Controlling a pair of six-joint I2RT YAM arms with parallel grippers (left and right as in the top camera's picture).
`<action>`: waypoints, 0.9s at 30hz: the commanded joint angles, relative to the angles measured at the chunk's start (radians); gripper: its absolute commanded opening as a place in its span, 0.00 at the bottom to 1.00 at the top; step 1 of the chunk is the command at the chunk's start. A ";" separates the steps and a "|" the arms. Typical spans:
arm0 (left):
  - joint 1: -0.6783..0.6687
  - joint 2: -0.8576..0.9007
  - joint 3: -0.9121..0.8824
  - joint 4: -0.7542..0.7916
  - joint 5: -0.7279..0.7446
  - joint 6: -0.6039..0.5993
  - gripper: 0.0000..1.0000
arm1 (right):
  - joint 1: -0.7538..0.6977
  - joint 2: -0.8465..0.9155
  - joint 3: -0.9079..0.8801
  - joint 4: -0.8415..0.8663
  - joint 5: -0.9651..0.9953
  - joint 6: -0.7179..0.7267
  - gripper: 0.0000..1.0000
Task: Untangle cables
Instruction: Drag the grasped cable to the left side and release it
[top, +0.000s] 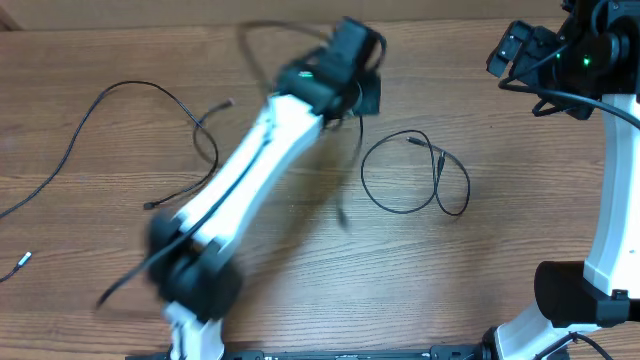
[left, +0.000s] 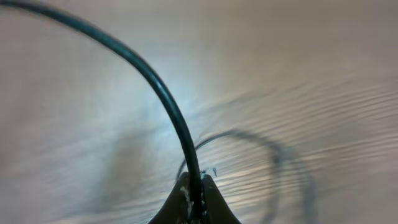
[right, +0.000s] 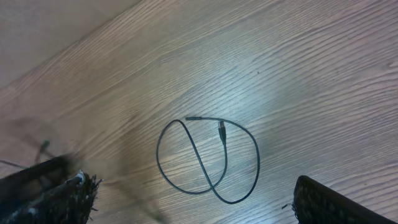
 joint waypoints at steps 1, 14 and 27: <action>0.021 -0.214 0.017 0.006 -0.027 0.120 0.04 | 0.002 0.002 -0.002 0.003 0.012 -0.005 1.00; 0.432 -0.542 0.017 -0.087 -0.116 0.271 0.04 | 0.002 0.002 -0.002 0.003 0.012 -0.005 1.00; 0.787 -0.490 0.017 -0.327 -0.335 0.177 0.04 | 0.003 0.002 -0.002 0.003 0.011 -0.005 1.00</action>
